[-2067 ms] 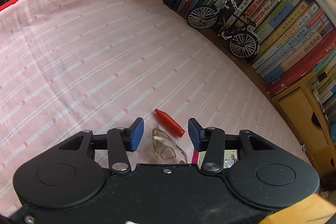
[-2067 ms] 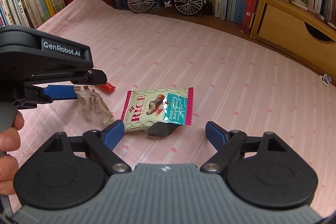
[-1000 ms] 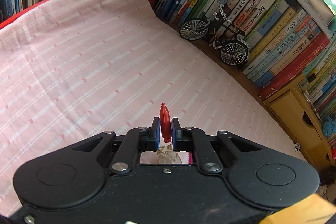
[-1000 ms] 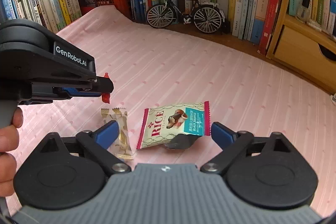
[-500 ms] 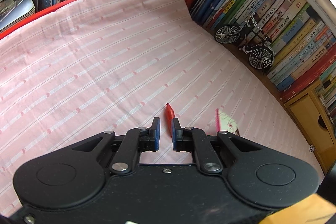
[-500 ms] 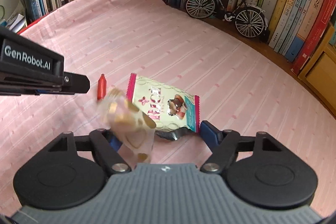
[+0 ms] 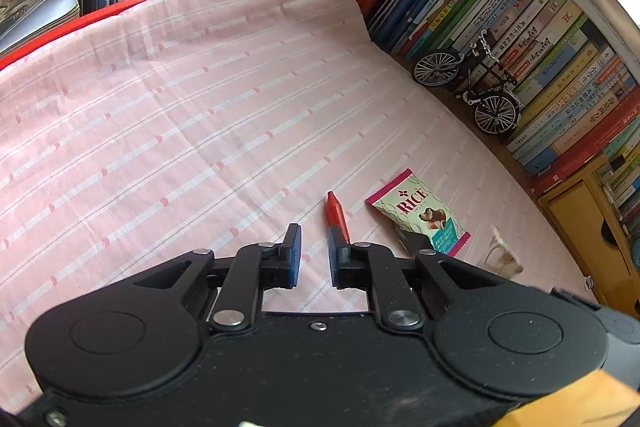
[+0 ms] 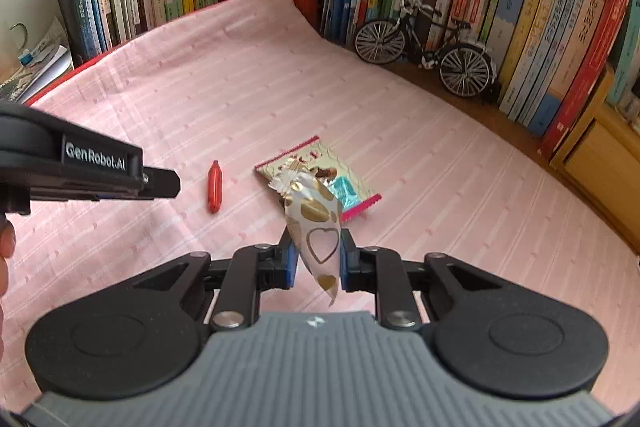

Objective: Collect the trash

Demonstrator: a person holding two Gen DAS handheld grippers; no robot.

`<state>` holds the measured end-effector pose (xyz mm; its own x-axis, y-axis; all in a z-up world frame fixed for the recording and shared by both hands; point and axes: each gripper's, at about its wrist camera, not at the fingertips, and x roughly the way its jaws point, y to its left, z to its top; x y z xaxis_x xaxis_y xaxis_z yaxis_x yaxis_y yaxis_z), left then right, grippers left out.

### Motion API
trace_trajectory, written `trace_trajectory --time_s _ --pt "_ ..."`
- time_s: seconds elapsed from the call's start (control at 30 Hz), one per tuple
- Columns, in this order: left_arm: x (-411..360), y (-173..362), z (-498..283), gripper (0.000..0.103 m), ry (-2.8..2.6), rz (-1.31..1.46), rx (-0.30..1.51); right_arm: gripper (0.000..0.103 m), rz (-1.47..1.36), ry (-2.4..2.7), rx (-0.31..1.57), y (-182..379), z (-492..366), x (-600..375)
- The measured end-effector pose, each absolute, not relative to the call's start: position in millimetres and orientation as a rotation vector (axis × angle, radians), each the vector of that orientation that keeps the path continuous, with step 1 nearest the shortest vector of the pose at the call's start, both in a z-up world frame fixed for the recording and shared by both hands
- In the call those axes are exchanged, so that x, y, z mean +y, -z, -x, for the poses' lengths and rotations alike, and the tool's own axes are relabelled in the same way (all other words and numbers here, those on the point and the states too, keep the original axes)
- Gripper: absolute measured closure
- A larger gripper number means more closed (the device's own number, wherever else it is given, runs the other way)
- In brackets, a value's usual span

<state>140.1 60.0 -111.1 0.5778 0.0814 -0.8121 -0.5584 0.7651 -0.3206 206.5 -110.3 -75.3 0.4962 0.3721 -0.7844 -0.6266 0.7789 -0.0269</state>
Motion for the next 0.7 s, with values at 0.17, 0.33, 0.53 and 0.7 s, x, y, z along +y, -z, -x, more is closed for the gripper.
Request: trace_trajectory --time_s 0.17,0.33,0.53,0.7 --pt "57.4 114.6 -146.6 0.081 -0.402 0.594 0.883 0.044 0.385 -0.636 0.778 67.0 -229.1 -86.1" --pt "65.6 121.1 -152.8 0.078 -0.428 0.618 0.896 0.030 0.378 -0.676 0.819 77.8 -251.7 -79.9" --pt "72.4 123.4 -154.3 0.069 -0.402 0.664 0.878 0.017 0.149 -0.829 0.967 77.2 -283.5 -119.7" --pt "67.7 129.8 -164.8 0.067 -0.398 0.680 0.878 0.014 -0.126 -0.767 1.041 78.2 -320.4 -136.9"
